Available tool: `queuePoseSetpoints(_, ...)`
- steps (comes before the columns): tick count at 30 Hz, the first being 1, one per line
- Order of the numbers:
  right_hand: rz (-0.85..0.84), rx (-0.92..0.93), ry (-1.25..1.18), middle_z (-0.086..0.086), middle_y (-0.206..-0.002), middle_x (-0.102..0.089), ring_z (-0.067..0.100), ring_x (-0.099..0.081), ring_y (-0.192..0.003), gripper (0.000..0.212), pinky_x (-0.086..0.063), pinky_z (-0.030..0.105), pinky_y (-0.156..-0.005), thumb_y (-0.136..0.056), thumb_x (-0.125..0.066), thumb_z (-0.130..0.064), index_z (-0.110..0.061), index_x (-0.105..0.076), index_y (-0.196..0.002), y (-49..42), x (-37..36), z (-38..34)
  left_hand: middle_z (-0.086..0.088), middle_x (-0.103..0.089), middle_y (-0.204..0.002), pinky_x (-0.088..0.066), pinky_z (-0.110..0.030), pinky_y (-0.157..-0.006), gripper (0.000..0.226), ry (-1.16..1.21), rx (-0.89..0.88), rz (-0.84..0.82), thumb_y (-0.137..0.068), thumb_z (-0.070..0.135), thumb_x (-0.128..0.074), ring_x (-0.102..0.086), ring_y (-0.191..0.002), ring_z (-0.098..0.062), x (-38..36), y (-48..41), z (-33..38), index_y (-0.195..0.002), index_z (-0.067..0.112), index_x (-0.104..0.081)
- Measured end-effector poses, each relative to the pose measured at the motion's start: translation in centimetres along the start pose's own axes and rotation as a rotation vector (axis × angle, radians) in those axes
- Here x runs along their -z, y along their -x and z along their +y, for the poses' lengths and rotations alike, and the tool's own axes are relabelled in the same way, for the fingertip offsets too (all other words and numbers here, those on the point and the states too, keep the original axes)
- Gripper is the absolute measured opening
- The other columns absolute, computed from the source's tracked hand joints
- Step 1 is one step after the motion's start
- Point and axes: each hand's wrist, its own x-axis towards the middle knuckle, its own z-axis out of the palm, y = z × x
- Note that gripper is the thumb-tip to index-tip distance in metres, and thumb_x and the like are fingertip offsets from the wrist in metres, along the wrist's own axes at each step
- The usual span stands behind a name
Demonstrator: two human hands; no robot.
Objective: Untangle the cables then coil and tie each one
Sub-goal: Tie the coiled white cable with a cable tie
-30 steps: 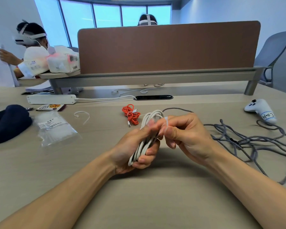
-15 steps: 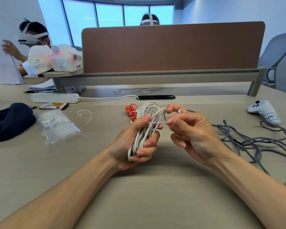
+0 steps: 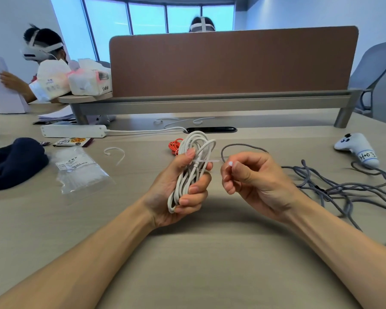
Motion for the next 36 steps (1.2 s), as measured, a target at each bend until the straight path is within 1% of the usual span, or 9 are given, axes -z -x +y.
queuePoseSetpoints(3,-0.003,-0.03,0.003,0.01,-0.064,-0.06,0.016,-0.056,-0.052,0.009,-0.048,0.022,-0.05,-0.069,-0.064,-0.014,-0.008,-0.071,-0.069,0.08,-0.02,-0.02,-0.001,-0.043,-0.052,-0.029,-0.012,-0.028,0.037,-0.02,0.006,0.004,-0.081,0.046,-0.068,-0.041,-0.033,-0.007,0.0,0.04,-0.02,-0.089,0.01,-0.062)
queuePoseSetpoints(12,-0.038,-0.076,0.006,0.005,-0.061,-0.055,0.012,-0.048,-0.049,0.009,-0.041,0.02,-0.048,-0.073,-0.063,-0.014,-0.008,-0.069,-0.07,0.06,0.3,0.41,0.0,-0.043,-0.052,-0.027,-0.011,-0.028,0.037,-0.065,0.032,0.011,-0.078,0.047,-0.069,-0.04,-0.032,-0.006,-0.09,0.12,-0.08,-0.085,0.012,-0.062)
queuePoseSetpoints(18,-0.077,-0.075,0.016,0.005,-0.062,-0.055,0.011,-0.048,-0.051,0.01,-0.041,0.02,-0.049,-0.075,-0.063,-0.016,-0.009,-0.069,-0.072,0.0,0.57,0.62,-0.001,-0.042,-0.052,-0.027,-0.011,-0.028,0.038,-0.073,0.034,0.012,-0.079,0.047,-0.068,-0.039,-0.032,-0.007,-0.02,0.1,-0.15,-0.086,0.011,-0.059)
queuePoseSetpoints(22,-0.098,-0.066,0.014,0.004,-0.063,-0.056,0.01,-0.048,-0.052,0.011,-0.041,0.02,-0.05,-0.075,-0.068,-0.02,-0.01,-0.07,-0.074,-0.02,0.79,0.8,-0.001,-0.042,-0.051,-0.025,-0.011,-0.029,0.038,-0.099,0.03,0.014,-0.08,0.048,-0.067,-0.039,-0.032,-0.006,-0.11,0.14,-0.17,-0.086,0.011,-0.059)
queuePoseSetpoints(25,-0.106,-0.066,0.018,0.003,-0.064,-0.056,0.01,-0.049,-0.052,0.012,-0.041,0.02,-0.05,-0.074,-0.07,-0.022,-0.01,-0.07,-0.075,-0.02,0.82,0.86,-0.001,-0.042,-0.051,-0.026,-0.011,-0.028,0.038,-0.109,0.033,0.021,-0.079,0.048,-0.068,-0.039,-0.032,-0.006,-0.15,0.11,-0.17,-0.085,0.011,-0.06)
queuePoseSetpoints(29,-0.096,-0.068,0.032,0.003,-0.063,-0.056,0.01,-0.048,-0.051,0.011,-0.04,0.02,-0.049,-0.074,-0.068,-0.022,-0.011,-0.07,-0.073,0.1,0.72,0.77,-0.001,-0.042,-0.051,-0.024,-0.011,-0.029,0.037,-0.122,0.037,0.053,-0.081,0.048,-0.062,-0.038,-0.031,-0.006,-0.16,0.1,-0.24,-0.083,0.011,-0.06)
queuePoseSetpoints(33,-0.073,-0.08,0.052,0.003,-0.062,-0.056,0.01,-0.048,-0.05,0.01,-0.04,0.02,-0.048,-0.074,-0.067,-0.021,-0.011,-0.07,-0.073,0.05,0.74,0.75,-0.002,-0.041,-0.051,-0.023,-0.011,-0.029,0.04,-0.12,0.031,0.047,-0.078,0.048,-0.068,-0.037,-0.031,-0.007,-0.18,0.12,-0.25,-0.087,0.01,-0.058)
queuePoseSetpoints(36,-0.084,-0.078,0.05,0.003,-0.063,-0.056,0.01,-0.048,-0.051,0.011,-0.04,0.02,-0.049,-0.075,-0.067,-0.021,-0.011,-0.07,-0.075,0.03,0.8,0.82,-0.001,-0.041,-0.051,-0.022,-0.011,-0.029,0.039,-0.113,0.031,0.049,-0.078,0.048,-0.068,-0.037,-0.031,-0.007,-0.17,0.12,-0.21,-0.086,0.011,-0.058)
